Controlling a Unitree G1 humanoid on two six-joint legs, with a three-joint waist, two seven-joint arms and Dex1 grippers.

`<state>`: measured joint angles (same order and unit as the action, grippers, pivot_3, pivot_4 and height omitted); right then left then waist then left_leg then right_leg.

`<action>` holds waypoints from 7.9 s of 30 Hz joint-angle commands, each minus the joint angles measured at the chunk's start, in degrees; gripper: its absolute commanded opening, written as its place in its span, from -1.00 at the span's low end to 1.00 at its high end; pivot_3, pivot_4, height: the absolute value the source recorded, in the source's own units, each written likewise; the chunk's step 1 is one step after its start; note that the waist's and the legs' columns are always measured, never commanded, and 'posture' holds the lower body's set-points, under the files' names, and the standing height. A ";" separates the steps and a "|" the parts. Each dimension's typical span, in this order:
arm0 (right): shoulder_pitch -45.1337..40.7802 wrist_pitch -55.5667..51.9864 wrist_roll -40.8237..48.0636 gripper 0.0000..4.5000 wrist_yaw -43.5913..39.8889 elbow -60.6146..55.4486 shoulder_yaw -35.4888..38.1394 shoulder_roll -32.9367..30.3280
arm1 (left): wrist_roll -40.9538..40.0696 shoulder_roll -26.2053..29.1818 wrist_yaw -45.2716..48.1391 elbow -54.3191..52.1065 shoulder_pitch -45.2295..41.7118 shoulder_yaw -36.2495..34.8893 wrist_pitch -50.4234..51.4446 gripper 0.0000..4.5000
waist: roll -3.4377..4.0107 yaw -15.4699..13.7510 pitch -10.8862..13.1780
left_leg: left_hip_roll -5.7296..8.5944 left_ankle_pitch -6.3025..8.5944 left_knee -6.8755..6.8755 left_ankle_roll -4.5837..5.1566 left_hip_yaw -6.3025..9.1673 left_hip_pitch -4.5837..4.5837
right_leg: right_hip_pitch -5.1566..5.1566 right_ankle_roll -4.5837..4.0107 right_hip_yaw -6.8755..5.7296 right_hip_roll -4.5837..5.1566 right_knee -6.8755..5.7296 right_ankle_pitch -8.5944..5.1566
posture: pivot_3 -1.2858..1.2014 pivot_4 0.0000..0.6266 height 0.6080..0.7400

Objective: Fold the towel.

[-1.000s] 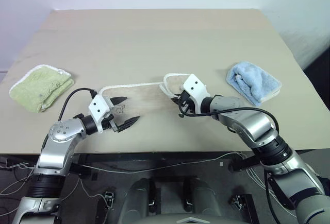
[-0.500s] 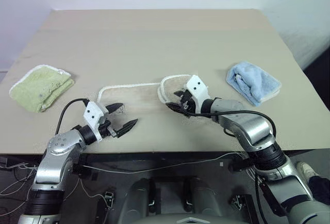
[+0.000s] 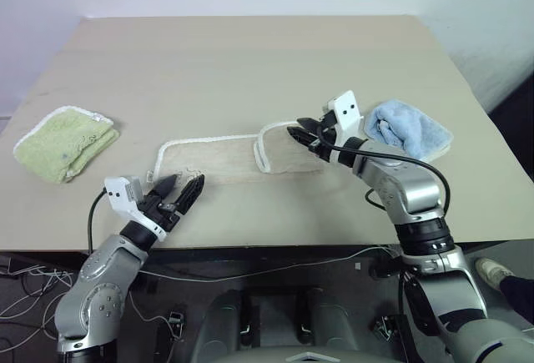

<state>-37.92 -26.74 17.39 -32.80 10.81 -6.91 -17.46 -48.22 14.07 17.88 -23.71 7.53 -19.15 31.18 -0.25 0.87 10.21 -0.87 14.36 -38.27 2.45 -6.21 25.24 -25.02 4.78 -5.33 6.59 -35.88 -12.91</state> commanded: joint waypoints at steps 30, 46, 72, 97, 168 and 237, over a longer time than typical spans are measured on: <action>2.71 13.54 -5.90 -0.83 -2.95 -6.99 3.95 1.00 | -29.29 -7.63 -36.96 9.07 -11.26 -4.69 5.42 1.00 | -0.04 -1.43 -0.07 | 0.08 0.02 0.04 -0.06 0.12 -0.57 | 0.59 -0.08 -0.07 0.12 0.08 -0.03 | 0.03 -0.52 1.00; 5.45 12.09 -6.49 -0.84 -0.41 -10.33 4.40 0.25 | -31.33 -6.97 -36.84 14.83 -16.55 -7.30 4.61 -0.33 | 0.01 -1.58 -0.09 | 0.08 0.03 0.06 -0.07 0.12 -0.72 | 0.74 -0.22 -0.07 0.14 0.13 -0.12 | 0.03 -0.52 1.00; 4.72 12.76 -6.82 -0.84 -0.28 -8.55 3.75 0.76 | -23.72 16.82 -19.97 5.45 -22.88 -3.92 7.80 -0.98 | -0.02 -1.09 0.01 | 0.02 0.11 0.27 -0.29 0.11 -0.46 | 0.52 -0.22 -0.08 0.12 0.51 -0.11 | 0.03 -0.52 1.00; 7.61 11.58 -6.85 -0.84 4.76 -12.02 6.36 -0.39 | 15.66 4.45 1.65 13.05 -38.67 30.98 7.91 -0.89 | 0.00 -0.42 0.05 | -0.03 -0.22 0.34 -0.43 0.06 -0.26 | 0.40 -0.03 -0.08 -0.10 0.65 0.01 | 0.03 -0.52 1.00; 4.34 -35.48 20.78 0.98 6.85 -4.32 17.49 7.15 | 29.35 16.03 14.05 18.97 -20.83 9.94 -9.87 -1.00 | 0.02 0.00 0.02 | -0.02 -0.07 0.28 -0.20 0.14 0.12 | -0.08 -0.12 -0.12 0.17 0.35 0.08 | 0.03 -0.52 1.00; 5.20 -23.53 31.94 0.00 40.14 -2.56 51.19 -4.83 | 31.99 1.37 16.46 23.21 -29.25 23.09 -10.63 -1.00 | 0.05 -0.24 0.00 | -0.03 -0.10 0.08 -0.12 0.02 0.06 | -0.04 -0.07 -0.02 -0.09 0.04 0.05 | 0.03 -0.52 1.00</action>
<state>-32.54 -51.60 47.94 7.64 11.54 43.19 -21.67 -16.31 15.52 33.84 0.02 -20.71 3.77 21.94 -0.20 0.63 10.21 -0.91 14.26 -38.19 2.34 -6.18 25.30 -25.05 4.71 -5.35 6.49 -35.85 -12.86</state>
